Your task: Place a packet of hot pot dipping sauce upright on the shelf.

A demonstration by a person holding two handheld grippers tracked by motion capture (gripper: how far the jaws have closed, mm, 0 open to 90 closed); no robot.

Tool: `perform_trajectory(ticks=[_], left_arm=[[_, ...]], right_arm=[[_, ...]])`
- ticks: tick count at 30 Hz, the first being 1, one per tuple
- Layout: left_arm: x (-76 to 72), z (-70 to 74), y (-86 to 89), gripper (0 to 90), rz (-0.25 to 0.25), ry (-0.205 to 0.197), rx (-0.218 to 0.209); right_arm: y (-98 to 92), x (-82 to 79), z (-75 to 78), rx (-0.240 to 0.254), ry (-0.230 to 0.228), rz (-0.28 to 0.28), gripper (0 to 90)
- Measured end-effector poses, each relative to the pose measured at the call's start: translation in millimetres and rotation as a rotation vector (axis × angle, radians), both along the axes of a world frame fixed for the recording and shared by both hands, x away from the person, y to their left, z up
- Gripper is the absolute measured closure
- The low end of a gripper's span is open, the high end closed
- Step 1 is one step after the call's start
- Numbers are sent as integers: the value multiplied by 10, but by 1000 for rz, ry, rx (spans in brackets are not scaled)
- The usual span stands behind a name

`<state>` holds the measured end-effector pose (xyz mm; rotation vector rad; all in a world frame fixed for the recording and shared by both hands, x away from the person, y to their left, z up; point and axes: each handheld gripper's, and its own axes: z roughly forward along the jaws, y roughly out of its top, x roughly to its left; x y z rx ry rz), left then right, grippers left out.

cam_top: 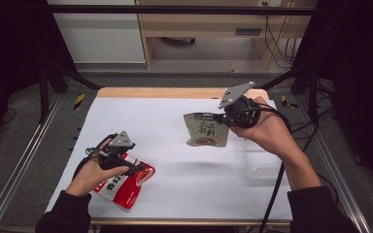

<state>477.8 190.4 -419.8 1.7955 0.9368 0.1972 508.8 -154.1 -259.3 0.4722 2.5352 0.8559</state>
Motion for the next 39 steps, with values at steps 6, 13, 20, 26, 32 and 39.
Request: perform_trajectory(ticks=[6, 13, 20, 26, 32, 39], left_arm=[[-5, -18, -5, 88, 4, 2, 4], [-3, -37, 21, 87, 6, 4, 14], [5, -34, 28, 86, 12, 2, 13], [26, -57, 28, 86, 25, 2, 12], [40, -82, 37, 86, 25, 9, 18], [46, -90, 83, 86, 29, 8, 34]], right_arm=[[-177, 8, 90, 15, -16, -28, 900], [-400, 56, 186, 33, -39, -66, 900], [-552, 98, 279, 25, -63, -89, 900], [-698, 198, 322, 5, -83, -93, 900], [-905, 270, 287, 25, -89, -111, 900], [-1132, 292, 259, 50, -109, -152, 900]])
